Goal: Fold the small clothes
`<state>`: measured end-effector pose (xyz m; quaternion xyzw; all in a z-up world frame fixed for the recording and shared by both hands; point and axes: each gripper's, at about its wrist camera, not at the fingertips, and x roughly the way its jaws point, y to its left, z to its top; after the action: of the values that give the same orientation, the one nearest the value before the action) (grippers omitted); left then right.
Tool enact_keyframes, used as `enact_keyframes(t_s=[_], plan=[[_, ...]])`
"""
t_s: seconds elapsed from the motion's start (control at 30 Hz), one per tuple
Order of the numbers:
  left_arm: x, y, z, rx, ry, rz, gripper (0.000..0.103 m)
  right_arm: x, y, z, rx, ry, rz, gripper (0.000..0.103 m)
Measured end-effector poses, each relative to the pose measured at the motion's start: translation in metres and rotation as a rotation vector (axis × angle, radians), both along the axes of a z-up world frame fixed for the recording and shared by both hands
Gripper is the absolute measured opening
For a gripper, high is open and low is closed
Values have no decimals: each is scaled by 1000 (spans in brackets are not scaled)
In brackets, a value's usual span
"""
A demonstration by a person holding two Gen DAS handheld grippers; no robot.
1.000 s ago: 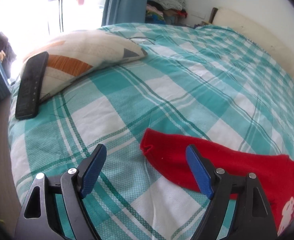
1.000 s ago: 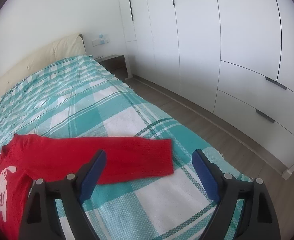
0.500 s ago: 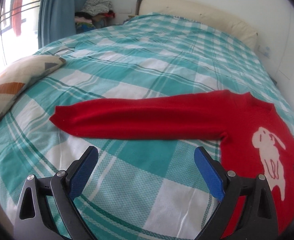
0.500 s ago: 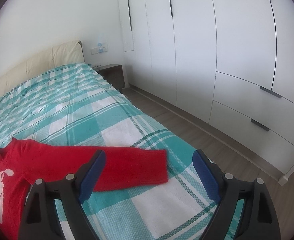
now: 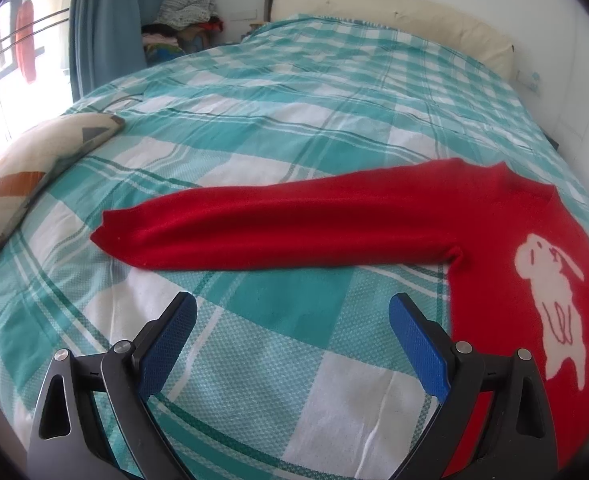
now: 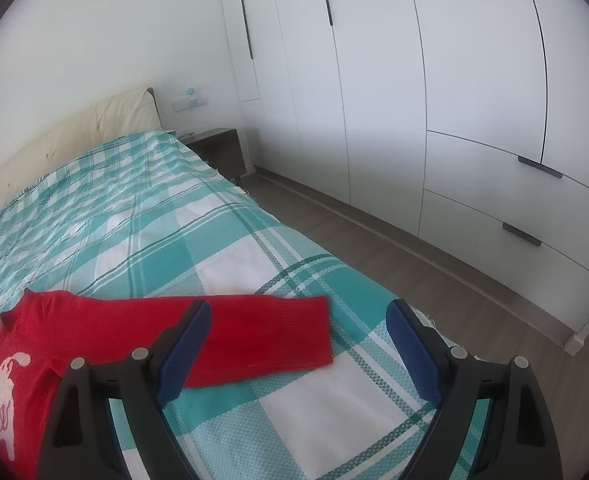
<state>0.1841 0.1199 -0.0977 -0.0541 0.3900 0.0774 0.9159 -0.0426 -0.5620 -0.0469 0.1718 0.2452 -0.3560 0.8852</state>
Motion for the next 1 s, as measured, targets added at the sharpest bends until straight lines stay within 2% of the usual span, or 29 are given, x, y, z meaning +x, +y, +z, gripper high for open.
enact_keyframes(t_s=[1.0], plan=[[6, -7, -12, 38, 70, -17, 98, -1, 3, 2, -2, 0, 8, 88]])
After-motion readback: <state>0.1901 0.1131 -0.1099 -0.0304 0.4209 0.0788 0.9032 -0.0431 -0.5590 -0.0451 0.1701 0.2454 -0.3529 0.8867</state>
